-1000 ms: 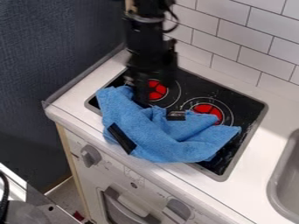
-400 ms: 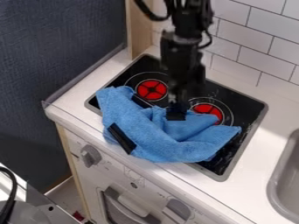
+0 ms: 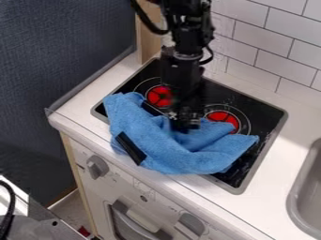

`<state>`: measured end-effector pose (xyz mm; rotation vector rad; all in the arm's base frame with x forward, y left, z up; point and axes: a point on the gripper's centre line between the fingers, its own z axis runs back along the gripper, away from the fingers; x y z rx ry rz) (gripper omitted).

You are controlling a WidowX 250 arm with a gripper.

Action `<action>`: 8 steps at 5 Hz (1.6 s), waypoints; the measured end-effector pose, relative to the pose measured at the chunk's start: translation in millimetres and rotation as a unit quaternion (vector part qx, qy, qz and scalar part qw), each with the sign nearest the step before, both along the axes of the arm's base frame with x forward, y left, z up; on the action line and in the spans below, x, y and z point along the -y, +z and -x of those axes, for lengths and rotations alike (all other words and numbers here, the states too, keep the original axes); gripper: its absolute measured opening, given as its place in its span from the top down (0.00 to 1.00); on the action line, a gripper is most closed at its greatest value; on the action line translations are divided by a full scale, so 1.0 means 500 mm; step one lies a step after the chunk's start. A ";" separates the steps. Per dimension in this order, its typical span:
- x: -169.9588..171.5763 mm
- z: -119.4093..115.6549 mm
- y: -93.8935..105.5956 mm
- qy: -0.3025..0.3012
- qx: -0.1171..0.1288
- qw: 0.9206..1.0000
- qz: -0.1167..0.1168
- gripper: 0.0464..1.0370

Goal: Move the cloth from end to center

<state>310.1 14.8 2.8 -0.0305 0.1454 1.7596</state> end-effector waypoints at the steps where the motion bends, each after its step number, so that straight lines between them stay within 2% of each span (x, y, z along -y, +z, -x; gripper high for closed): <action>1: -0.002 -0.001 -0.033 -0.007 0.008 1.000 0.011 0.09; 2: -0.005 -0.009 -0.044 0.008 0.016 1.000 0.011 0.31; 3: -0.004 -0.004 -0.055 0.011 0.016 1.000 0.012 0.61; 4: -0.007 0.005 -0.054 0.011 0.018 1.000 -0.001 0.80; 5: -0.011 0.012 -0.043 -0.008 0.023 1.000 -0.013 0.91; 6: -0.012 -0.006 -0.030 -0.062 0.036 0.997 -0.012 0.95; 7: -0.019 -0.073 0.016 -0.123 0.074 0.990 -0.016 0.95; 8: -0.018 -0.143 0.028 -0.210 0.082 0.974 -0.024 0.95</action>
